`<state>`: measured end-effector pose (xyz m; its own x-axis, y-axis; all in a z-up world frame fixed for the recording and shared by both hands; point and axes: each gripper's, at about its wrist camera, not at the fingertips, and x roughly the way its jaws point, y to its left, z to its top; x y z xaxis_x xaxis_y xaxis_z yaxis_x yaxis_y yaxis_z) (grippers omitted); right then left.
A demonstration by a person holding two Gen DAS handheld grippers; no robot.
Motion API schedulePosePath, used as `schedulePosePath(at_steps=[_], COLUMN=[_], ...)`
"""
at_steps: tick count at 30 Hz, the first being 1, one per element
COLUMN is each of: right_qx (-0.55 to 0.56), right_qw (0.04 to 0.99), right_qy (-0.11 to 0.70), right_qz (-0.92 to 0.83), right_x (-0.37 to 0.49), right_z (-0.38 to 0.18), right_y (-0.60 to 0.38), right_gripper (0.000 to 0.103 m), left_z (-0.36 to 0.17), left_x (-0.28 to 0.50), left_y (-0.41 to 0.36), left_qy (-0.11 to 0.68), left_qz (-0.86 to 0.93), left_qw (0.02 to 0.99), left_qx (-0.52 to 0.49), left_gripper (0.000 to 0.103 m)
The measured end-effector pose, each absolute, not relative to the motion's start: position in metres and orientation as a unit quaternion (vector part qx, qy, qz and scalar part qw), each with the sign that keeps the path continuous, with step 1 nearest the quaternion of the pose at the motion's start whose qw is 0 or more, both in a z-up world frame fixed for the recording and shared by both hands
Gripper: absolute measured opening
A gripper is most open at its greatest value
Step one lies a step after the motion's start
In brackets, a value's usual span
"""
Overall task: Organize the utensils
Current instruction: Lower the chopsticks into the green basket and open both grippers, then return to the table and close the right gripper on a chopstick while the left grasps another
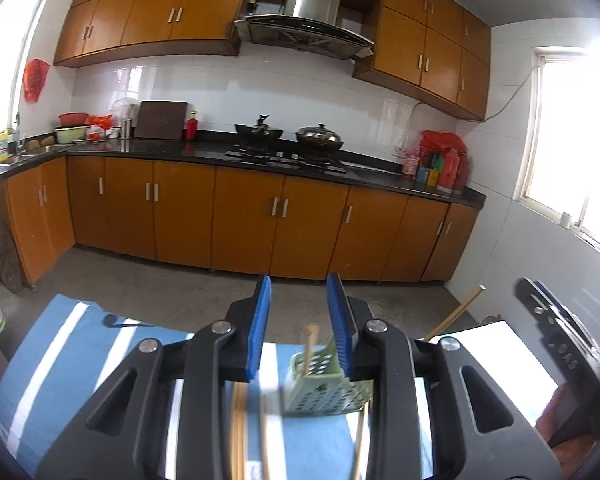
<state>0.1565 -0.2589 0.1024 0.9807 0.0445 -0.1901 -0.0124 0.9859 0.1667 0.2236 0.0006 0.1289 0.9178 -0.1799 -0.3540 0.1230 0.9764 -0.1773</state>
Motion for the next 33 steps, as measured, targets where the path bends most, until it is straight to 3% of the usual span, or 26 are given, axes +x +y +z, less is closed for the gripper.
schedulePosePath(at_steps=[6,10,15,17,22,26,31,33], right_qx=[0.075,0.068,0.057,0.047,0.039,0.030,0.066,0.071], right_qw=[0.984,0.964,0.926,0.916,0.903,0.903,0.901,0.900], right_qy=[0.160,0.256,0.371,0.397,0.427,0.429,0.428,0.428], right_qz=[-0.017,-0.011,0.026,0.031,0.029,0.019,-0.036,-0.037], right_x=[0.139,0.150,0.172,0.175,0.186,0.185,0.181,0.181], right_z=[0.067,0.010,-0.065,-0.086,-0.111,-0.117,-0.116,-0.116], right_y=[-0.283,-0.290,-0.271,-0.259,-0.249,-0.252,-0.286,-0.293], right_gripper=[0.041,0.041,0.026,0.026,0.026,0.008,0.008,0.008], left_z=[0.106,0.062,0.000,-0.020,-0.046,-0.059,-0.080,-0.088], left_x=[0.200,0.198,0.206,0.205,0.206,0.207,0.210,0.212], left_y=[0.038,0.063,0.080,0.082,0.079,0.069,0.051,0.044], left_qy=[0.215,0.266,0.350,0.371,0.396,0.411,0.439,0.448], left_qz=[-0.043,-0.017,-0.008,-0.015,-0.030,-0.052,-0.087,-0.094], left_qw=[0.973,0.962,0.934,0.926,0.916,0.909,0.893,0.888], left_qx=[-0.067,-0.062,-0.069,-0.070,-0.059,-0.052,-0.043,-0.037], left_gripper=[0.034,0.036,0.036,0.036,0.036,0.036,0.034,0.027])
